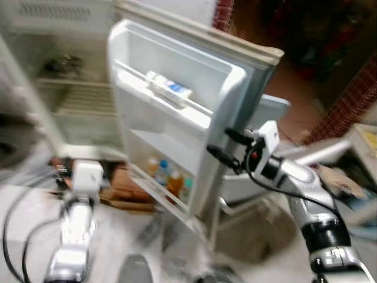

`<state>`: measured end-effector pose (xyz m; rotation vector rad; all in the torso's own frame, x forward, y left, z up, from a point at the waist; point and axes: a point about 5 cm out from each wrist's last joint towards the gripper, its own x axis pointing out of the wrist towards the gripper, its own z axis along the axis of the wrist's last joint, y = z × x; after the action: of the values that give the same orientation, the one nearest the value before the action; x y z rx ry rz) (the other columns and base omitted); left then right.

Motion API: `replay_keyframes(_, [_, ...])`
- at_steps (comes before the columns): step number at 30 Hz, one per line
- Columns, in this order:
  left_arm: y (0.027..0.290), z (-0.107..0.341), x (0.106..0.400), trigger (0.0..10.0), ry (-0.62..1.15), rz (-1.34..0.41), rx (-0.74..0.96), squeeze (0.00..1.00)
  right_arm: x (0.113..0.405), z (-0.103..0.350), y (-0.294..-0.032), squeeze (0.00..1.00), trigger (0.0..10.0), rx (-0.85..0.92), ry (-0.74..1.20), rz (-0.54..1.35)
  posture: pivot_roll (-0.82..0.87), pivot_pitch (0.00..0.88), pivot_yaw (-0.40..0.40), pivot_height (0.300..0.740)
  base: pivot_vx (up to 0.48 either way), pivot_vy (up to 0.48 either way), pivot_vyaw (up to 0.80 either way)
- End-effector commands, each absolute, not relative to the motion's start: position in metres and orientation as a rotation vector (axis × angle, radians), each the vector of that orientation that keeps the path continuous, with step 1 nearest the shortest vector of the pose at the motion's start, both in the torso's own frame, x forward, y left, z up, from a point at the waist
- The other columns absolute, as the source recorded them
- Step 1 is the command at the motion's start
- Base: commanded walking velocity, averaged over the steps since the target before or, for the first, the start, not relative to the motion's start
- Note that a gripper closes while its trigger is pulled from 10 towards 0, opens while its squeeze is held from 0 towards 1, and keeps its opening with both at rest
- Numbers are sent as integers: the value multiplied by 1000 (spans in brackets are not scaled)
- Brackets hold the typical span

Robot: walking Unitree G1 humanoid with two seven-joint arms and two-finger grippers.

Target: Restocking fridge

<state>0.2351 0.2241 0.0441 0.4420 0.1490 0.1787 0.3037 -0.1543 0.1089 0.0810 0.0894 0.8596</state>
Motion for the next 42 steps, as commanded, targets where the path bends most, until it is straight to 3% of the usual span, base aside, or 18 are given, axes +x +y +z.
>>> replay_keyframes(1, [227, 50, 241, 10000, 132, 179, 452, 0, 307, 111, -155, 0, 10000, 46, 65, 840, 203, 6, -131, 740, 0, -480, 744])
replay_keyframes(9, [229, 42, 230, 10000, 175, 178, 428, 0, 325, 125, -146, 0, 10000, 47, -40, 707, 223, 7, -122, 740, 0, -48, 724])
replay_keyframes(17, [237, 34, 214, 10000, 218, 189, 419, 0, 313, 114, -140, 0, 10000, 70, -2, 776, 225, 13, -118, 740, 0, 0, 668])
replay_keyframes(23, [237, 28, 207, 10000, 247, 185, 408, 0, 301, 108, -136, 0, 10000, 64, 46, 856, 222, 9, -120, 740, 0, 0, 0])
replay_keyframes(29, [238, 21, 194, 10000, 275, 186, 374, 0, 293, 93, -160, 0, 10000, -1, 164, 858, 215, 11, -122, 740, 0, 0, 0])
replay_keyframes(36, [237, 14, 193, 10000, 302, 168, 336, 0, 304, 87, -204, 0, 10000, -120, 248, 595, 206, 0, -114, 740, 0, 0, 0])
replay_keyframes(42, [238, 13, 197, 10000, 311, 142, 336, 0, 281, 85, -251, 0, 10000, -155, 346, 577, 166, 0, -78, 740, 0, 0, 0])
